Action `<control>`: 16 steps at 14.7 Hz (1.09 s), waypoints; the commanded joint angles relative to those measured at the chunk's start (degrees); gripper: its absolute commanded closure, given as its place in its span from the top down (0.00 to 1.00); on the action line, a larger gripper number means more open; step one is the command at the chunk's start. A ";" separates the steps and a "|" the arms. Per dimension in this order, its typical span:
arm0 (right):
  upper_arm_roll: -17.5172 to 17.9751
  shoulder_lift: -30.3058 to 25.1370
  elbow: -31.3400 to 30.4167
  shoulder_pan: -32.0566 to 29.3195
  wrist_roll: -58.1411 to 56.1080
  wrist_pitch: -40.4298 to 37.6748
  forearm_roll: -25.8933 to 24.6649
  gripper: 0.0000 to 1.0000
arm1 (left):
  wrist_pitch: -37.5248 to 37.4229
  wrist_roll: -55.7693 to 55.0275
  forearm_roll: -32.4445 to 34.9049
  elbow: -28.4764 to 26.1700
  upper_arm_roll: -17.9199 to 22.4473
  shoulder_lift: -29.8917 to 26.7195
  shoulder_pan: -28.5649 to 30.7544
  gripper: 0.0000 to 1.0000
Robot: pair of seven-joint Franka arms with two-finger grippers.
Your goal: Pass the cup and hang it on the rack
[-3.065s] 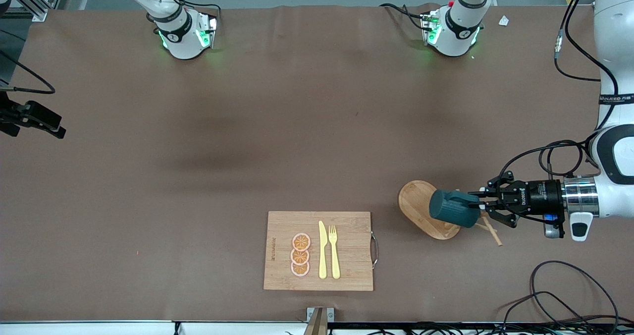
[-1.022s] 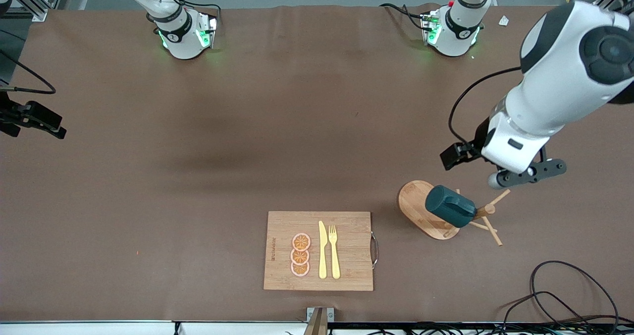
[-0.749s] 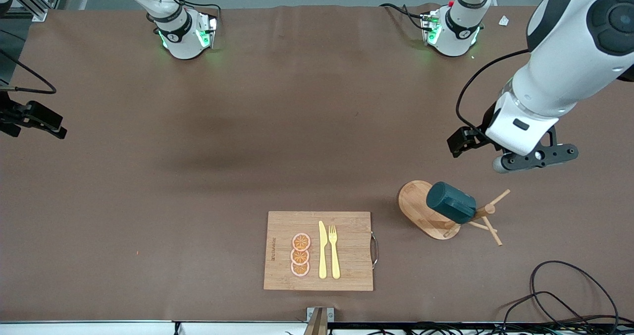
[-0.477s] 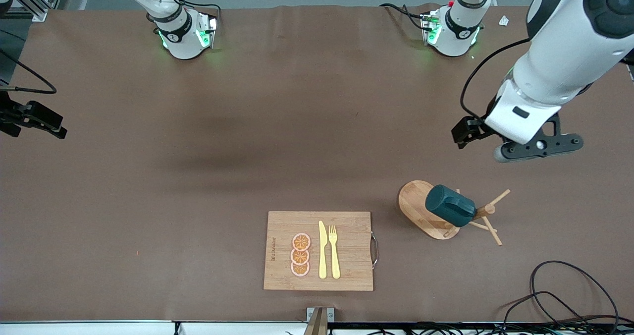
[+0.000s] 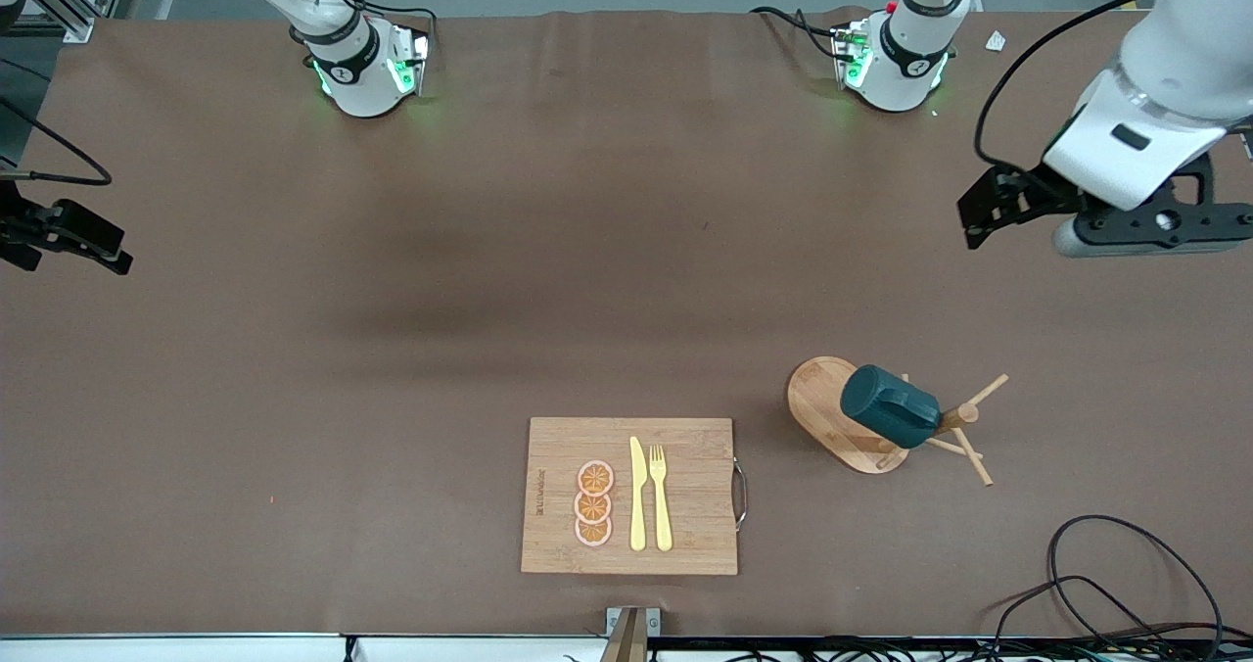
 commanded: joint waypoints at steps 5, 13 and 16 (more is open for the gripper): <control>-0.06 -1.55 -1.35 0.23 0.85 0.35 0.44 1.00 | -1.85 12.18 -1.21 -5.17 13.91 -5.99 -9.51 1.00; 0.02 -1.55 -1.26 0.23 0.85 0.35 0.44 1.00 | 1.32 12.00 -5.43 -16.26 15.07 -13.02 -9.60 1.00; 0.02 -1.55 -1.26 0.23 0.85 0.35 0.44 1.00 | 0.18 11.30 -5.52 -16.78 14.98 -13.37 -8.90 1.00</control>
